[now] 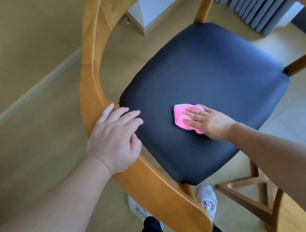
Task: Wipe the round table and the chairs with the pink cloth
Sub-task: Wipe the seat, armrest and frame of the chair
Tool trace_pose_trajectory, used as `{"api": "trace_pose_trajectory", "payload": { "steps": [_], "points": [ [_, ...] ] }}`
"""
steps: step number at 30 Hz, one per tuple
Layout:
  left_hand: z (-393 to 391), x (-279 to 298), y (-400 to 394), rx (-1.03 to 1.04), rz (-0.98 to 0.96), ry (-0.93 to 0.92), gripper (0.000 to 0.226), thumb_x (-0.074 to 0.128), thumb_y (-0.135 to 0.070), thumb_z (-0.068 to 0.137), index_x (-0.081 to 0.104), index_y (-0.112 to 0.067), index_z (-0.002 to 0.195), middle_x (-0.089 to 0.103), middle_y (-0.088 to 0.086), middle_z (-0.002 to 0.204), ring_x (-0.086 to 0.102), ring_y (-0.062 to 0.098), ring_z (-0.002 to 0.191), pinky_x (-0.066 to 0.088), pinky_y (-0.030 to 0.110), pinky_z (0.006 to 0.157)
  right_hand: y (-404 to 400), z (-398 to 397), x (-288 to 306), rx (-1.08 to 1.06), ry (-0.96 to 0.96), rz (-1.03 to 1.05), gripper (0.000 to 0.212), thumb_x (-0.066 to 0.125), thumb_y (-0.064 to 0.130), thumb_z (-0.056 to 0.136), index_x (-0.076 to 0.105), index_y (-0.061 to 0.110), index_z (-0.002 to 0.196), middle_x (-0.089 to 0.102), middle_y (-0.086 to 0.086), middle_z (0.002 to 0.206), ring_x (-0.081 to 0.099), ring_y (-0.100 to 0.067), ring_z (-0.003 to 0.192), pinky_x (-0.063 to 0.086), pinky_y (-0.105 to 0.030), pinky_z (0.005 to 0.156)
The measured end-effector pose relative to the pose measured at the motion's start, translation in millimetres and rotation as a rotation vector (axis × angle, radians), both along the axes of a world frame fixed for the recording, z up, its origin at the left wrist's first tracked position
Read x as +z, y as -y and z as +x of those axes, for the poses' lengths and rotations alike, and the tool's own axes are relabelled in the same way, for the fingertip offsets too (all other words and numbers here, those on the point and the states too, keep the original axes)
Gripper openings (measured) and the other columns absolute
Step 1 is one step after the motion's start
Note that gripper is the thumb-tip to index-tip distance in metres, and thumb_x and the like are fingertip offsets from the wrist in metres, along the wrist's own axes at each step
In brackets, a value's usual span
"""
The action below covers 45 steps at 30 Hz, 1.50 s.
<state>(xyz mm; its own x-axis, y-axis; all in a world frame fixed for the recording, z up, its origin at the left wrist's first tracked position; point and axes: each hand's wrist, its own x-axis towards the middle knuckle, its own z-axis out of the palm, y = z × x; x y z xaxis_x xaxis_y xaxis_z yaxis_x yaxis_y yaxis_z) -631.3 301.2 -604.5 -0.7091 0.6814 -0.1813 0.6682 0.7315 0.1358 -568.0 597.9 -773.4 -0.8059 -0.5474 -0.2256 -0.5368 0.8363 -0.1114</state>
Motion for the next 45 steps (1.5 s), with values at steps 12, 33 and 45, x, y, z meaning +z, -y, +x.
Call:
{"api": "trace_pose_trajectory", "payload": {
  "steps": [12,33,45],
  "points": [
    [0,1,1,-0.001,-0.015,0.005,0.048,0.035,-0.022,0.078,0.071,-0.014,0.109,0.063,0.002,0.125,0.054,0.026,0.12,0.024,0.045,0.115,-42,-14,4,-0.432,0.025,-0.021,0.075,0.037,0.061,0.084,0.045,0.01,0.138,0.036,-0.017,0.146,0.025,-0.036,0.14,0.02,-0.06,0.109],
    [0,-3,5,-0.014,0.031,-0.02,0.049,0.033,-0.023,0.078,0.071,-0.015,0.108,0.065,0.0,0.122,0.054,0.026,0.119,0.024,0.044,0.114,97,94,-15,-0.067,-0.033,-0.323,0.044,0.046,0.047,0.096,0.061,0.021,0.129,0.049,-0.003,0.143,0.044,-0.033,0.132,0.031,-0.061,0.107],
    [-1,0,3,-0.007,0.025,-0.001,0.044,0.039,-0.018,0.078,0.071,-0.013,0.108,0.065,0.001,0.122,0.055,0.026,0.119,0.024,0.045,0.114,108,68,-20,-0.071,-0.076,-0.211,0.039,0.049,0.044,0.093,0.057,0.029,0.128,0.048,-0.007,0.142,0.042,-0.034,0.132,0.037,-0.058,0.103]
  ]
}}
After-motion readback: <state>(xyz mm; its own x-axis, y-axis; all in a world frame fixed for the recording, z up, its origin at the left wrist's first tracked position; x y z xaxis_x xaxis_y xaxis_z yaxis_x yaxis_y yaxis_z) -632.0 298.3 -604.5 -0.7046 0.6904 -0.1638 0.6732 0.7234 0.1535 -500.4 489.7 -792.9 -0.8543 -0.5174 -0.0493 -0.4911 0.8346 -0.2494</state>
